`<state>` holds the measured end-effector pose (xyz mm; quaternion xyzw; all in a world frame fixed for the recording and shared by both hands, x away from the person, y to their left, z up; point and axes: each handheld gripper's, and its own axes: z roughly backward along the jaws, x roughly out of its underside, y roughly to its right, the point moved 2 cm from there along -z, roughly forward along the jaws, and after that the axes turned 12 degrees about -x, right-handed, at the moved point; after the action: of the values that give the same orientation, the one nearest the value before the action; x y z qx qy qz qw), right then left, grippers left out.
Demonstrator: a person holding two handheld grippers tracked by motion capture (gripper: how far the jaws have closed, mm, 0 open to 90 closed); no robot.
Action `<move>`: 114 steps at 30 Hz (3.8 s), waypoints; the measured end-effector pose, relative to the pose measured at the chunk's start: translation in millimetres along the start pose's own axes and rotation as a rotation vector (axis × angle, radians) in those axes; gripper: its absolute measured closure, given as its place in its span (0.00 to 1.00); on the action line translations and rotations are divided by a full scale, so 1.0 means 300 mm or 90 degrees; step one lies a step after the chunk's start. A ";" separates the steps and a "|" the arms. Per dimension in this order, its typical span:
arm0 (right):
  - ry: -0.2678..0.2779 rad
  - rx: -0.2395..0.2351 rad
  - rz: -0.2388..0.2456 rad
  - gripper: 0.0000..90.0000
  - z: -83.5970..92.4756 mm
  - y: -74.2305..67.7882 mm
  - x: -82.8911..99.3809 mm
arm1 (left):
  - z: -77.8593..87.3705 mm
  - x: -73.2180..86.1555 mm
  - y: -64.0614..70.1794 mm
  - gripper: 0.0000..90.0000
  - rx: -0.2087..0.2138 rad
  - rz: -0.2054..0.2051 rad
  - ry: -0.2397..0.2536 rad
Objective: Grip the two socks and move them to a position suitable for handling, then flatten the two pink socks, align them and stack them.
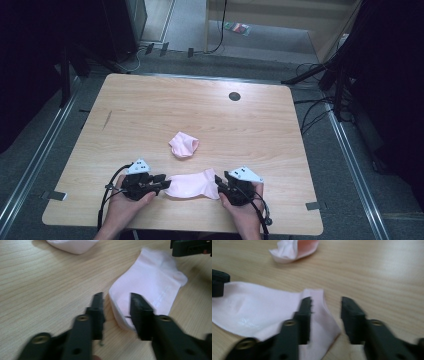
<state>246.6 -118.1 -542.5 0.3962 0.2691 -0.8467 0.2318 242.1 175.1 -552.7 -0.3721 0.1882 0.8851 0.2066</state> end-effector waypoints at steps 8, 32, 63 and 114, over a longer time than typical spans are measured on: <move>0.052 -0.062 0.071 0.61 -0.034 -0.069 -0.124 | 0.038 -0.041 -0.080 0.47 -0.027 0.072 0.089; -0.113 -0.061 0.167 0.74 -0.511 -0.146 -0.299 | 0.032 -0.033 -0.158 0.54 -0.088 0.107 0.074; -0.027 -0.035 -0.024 0.93 -0.401 -0.116 -0.291 | -0.100 -0.170 -0.121 0.48 -0.020 0.179 0.062; -0.009 -0.154 -0.027 1.00 -0.297 -0.036 -0.248 | -0.192 -0.182 -0.092 0.45 -0.082 0.175 -0.024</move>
<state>331.9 -39.7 -528.5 0.3534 0.3758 -0.8156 0.2621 324.4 158.0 -555.0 -0.3387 0.1761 0.9221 0.0627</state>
